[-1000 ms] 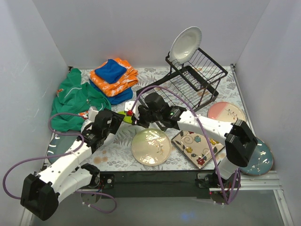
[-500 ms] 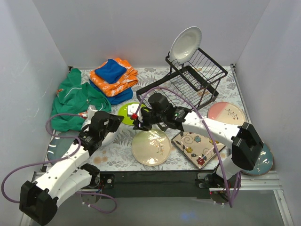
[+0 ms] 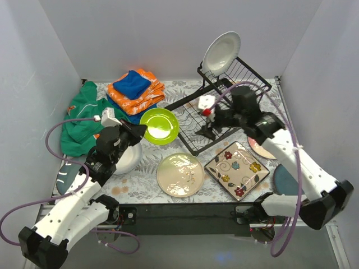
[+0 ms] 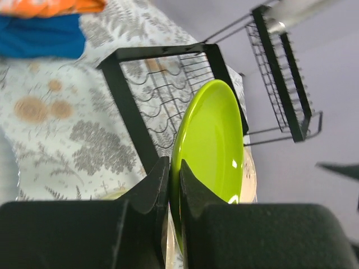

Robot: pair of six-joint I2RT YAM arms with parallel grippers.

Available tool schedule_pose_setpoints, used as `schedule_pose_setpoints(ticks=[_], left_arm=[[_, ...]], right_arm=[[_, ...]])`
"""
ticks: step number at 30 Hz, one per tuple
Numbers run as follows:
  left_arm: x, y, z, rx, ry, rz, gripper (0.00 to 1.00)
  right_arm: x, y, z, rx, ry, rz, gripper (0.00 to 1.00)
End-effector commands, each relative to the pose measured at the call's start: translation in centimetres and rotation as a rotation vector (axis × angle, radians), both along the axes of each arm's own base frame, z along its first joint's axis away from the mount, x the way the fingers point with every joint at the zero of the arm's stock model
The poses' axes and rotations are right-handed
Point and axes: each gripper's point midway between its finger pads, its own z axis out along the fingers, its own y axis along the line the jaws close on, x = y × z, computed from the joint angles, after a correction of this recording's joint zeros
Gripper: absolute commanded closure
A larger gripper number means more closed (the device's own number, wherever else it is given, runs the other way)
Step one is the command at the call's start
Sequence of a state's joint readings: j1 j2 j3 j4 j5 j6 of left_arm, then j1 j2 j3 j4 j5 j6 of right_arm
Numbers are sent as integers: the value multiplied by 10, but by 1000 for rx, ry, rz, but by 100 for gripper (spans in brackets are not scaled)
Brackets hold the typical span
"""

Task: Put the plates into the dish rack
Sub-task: Insert the plate into the dish rack

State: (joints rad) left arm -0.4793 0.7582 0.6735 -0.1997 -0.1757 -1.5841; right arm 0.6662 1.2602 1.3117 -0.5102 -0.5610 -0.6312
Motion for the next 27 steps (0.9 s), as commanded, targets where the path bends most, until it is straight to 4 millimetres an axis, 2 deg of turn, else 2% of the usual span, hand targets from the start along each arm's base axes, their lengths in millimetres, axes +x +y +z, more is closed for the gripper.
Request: schedule_pose_setpoints(ticks=[1, 2, 3, 4, 5, 6, 7, 8, 9, 10, 11, 12, 13, 14, 15, 16, 17, 18, 19, 20, 21, 22, 23, 24, 25, 26, 27], left_arm=[[7, -26, 74, 181, -322, -206, 100], [5, -36, 92, 211, -381, -278, 100], [6, -42, 99, 228, -405, -310, 100], [14, -51, 96, 256, -403, -345, 100], [18, -56, 107, 278, -452, -366, 100], [19, -62, 131, 287, -516, -394, 100], [30, -70, 129, 306, -521, -415, 100], [34, -75, 138, 321, -551, -428, 100], [40, -79, 157, 349, -607, -433, 100], [53, -87, 156, 362, -607, -448, 100], [60, -94, 159, 381, -624, -466, 100], [64, -100, 164, 402, -653, -489, 100], [68, -103, 189, 400, -715, -480, 100], [84, -114, 178, 416, -696, -501, 100], [89, -120, 184, 436, -727, -513, 100], [94, -125, 201, 439, -767, -508, 100], [108, -134, 194, 451, -759, -523, 100], [114, -141, 196, 466, -784, -536, 100], [117, -146, 213, 489, -843, -531, 100], [118, -154, 216, 501, -867, -541, 100], [133, -165, 202, 519, -851, -554, 100], [138, -170, 207, 544, -880, -550, 100], [140, -177, 223, 543, -919, -541, 100], [153, -186, 214, 553, -911, -546, 100], [159, -193, 214, 563, -922, -546, 100], [160, -198, 236, 575, -978, -519, 100], [165, -202, 239, 581, -990, -508, 100]], right_arm=[[10, -67, 54, 81, -74, -166, 19], [26, -91, 59, 94, -67, -275, 19], [32, -103, 64, 101, -73, -336, 19], [37, -119, 72, 107, -96, -407, 19], [46, -139, 74, 117, -86, -502, 19], [51, -151, 76, 126, -85, -557, 19], [55, -164, 80, 143, -86, -611, 19], [64, -190, 78, 175, -47, -724, 19], [69, -203, 83, 206, -57, -774, 19], [69, -217, 86, 247, -36, -841, 19], [76, -243, 78, 264, -18, -942, 19], [79, -255, 81, 290, -28, -986, 20], [78, -266, 81, 319, -18, -1037, 20], [80, -282, 72, 327, -2, -1102, 20], [82, -291, 71, 336, -7, -1138, 20], [83, -302, 68, 351, 5, -1181, 20], [84, -308, 65, 359, 13, -1202, 20], [85, -310, 57, 364, 30, -1204, 20], [86, -318, 52, 374, 46, -1225, 20], [86, -321, 49, 381, 56, -1232, 20], [86, -321, 41, 390, 75, -1225, 20], [85, -329, 40, 403, 78, -1247, 20], [85, -332, 36, 409, 86, -1252, 20], [86, -333, 32, 418, 95, -1245, 20], [85, -337, 30, 429, 105, -1256, 20], [86, -338, 30, 435, 101, -1255, 20], [85, -338, 28, 440, 107, -1247, 21]])
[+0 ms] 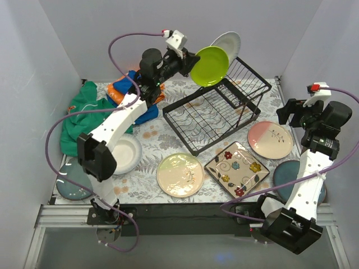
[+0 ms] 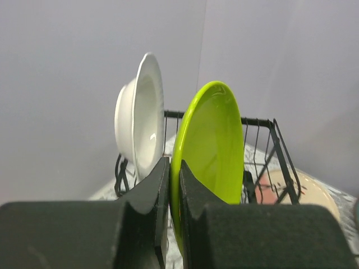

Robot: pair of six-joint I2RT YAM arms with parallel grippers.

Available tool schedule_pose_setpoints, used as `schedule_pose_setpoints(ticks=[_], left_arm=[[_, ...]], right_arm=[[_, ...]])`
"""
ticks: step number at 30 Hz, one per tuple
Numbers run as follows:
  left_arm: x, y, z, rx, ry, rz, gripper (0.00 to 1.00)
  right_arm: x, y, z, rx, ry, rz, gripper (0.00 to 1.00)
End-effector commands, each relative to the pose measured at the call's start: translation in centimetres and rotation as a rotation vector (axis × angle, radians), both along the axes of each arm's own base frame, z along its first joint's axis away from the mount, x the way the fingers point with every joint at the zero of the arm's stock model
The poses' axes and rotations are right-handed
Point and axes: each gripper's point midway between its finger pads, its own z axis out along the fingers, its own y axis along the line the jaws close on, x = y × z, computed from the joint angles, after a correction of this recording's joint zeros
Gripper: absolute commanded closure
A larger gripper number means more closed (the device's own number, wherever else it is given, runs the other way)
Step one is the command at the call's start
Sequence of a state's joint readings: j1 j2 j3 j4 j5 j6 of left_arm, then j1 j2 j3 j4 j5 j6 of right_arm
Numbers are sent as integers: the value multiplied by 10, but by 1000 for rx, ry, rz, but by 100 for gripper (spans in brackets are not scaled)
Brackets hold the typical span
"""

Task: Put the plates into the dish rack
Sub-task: Insert the plate into the dish rack

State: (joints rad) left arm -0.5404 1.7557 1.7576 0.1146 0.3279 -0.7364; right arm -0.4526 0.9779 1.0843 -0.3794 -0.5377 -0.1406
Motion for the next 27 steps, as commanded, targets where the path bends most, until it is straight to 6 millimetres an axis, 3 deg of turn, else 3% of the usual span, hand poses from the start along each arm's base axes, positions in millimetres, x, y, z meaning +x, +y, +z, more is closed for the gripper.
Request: schedule_pose_setpoints(ticks=[1, 4, 5, 6, 7, 9, 10, 13, 14, 20, 27], left_arm=[[15, -24, 41, 6, -189, 11, 100], [29, -44, 50, -8, -249, 47, 100], [34, -44, 62, -33, -291, 86, 100], [38, -46, 65, -42, -308, 103, 100], [45, -58, 51, -33, -304, 110, 100], [49, -59, 66, -55, -370, 157, 100], [56, -72, 51, -45, -367, 157, 100], [59, -79, 57, -69, -437, 215, 100], [65, -84, 47, -63, -442, 228, 100], [72, -84, 51, -100, -536, 354, 100], [87, -88, 25, -68, -560, 420, 100]], right_arm=[[4, -1, 10, 42, -67, 22, 20], [5, -2, 5, 47, -56, 25, 21], [5, -2, 2, 50, -51, 25, 21], [6, -2, 1, 55, -47, 29, 21], [6, -2, 0, 57, -45, 30, 21], [7, -2, -2, 66, -39, 32, 21], [8, -2, -2, 68, -37, 33, 21], [8, -1, -4, 79, -30, 40, 21], [9, -1, -6, 86, -24, 44, 22], [9, 2, -16, 109, -3, 59, 22], [9, 8, -19, 139, 2, 91, 22]])
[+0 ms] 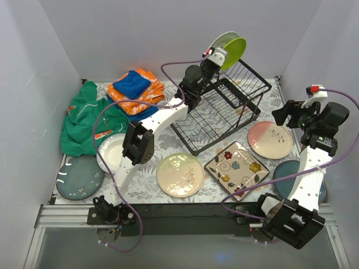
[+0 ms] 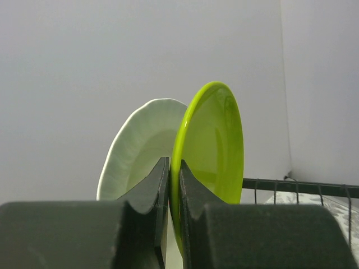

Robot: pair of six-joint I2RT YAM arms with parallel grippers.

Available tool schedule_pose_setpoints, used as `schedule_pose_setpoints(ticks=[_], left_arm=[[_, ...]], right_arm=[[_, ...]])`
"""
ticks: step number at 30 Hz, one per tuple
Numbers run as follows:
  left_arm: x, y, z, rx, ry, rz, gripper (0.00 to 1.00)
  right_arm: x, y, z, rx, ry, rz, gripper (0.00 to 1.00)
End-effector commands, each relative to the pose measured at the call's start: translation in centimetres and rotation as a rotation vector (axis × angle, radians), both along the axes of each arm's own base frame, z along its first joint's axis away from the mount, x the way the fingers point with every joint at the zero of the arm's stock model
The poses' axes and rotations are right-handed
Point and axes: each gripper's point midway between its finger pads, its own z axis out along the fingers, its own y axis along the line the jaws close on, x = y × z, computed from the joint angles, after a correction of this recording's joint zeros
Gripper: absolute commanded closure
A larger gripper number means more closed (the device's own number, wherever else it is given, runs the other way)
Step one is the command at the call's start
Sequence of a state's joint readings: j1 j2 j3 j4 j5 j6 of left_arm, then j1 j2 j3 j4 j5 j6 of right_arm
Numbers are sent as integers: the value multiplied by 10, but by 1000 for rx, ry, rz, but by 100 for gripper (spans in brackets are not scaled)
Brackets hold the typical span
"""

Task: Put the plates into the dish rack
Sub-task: Insert the plate into the dish rack

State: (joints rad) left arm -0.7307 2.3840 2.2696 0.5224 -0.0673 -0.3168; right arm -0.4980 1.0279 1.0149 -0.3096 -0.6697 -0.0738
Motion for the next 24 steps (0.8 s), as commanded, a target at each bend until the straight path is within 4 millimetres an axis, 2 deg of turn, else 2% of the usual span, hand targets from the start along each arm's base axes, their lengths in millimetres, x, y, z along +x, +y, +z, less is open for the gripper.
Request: schedule_pose_setpoints(ticks=[1, 9, 24], left_arm=[[-6, 25, 54, -92, -141, 91, 100], [1, 19, 31, -45, -136, 105, 100], [0, 10, 12, 7, -98, 59, 100]], right_arm=[[3, 4, 7, 16, -36, 30, 22], [2, 5, 6, 22, -34, 34, 22], [2, 5, 4, 23, -35, 34, 22]])
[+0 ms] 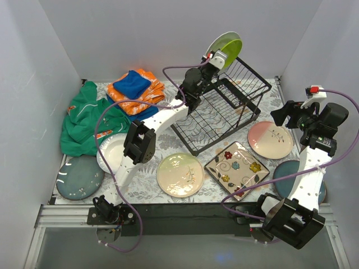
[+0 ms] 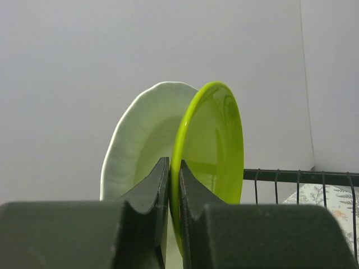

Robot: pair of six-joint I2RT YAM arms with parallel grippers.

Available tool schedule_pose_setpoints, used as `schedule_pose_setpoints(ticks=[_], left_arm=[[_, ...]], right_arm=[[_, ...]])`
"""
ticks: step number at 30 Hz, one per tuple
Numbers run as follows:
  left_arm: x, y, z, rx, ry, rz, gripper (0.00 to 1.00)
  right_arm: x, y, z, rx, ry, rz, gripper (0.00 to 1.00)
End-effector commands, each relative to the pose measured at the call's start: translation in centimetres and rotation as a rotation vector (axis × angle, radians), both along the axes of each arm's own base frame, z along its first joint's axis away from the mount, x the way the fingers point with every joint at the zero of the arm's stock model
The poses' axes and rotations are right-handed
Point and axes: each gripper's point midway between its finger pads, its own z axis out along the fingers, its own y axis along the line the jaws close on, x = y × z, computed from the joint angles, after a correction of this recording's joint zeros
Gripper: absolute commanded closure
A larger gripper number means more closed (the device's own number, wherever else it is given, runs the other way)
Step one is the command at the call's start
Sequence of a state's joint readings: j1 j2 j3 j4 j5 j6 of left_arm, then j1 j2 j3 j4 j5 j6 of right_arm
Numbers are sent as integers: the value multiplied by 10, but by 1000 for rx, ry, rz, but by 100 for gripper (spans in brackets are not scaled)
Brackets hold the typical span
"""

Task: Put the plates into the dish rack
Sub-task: Insert the plate into the dish rack

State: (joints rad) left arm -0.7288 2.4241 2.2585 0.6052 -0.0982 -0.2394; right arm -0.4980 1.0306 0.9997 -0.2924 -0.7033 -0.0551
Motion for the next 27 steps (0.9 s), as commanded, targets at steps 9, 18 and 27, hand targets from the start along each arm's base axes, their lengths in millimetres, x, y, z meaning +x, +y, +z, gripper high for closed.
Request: schedule_pose_setpoints(ticks=[9, 18, 27], left_arm=[[-10, 2, 16, 5, -33, -20, 100], [-7, 1, 5, 19, -24, -13, 100], [-4, 3, 0, 31, -29, -2, 100]], right_arm=[[3, 0, 5, -1, -33, 8, 22], [3, -1, 5, -3, -33, 9, 22], [3, -1, 5, 0, -32, 10, 23]])
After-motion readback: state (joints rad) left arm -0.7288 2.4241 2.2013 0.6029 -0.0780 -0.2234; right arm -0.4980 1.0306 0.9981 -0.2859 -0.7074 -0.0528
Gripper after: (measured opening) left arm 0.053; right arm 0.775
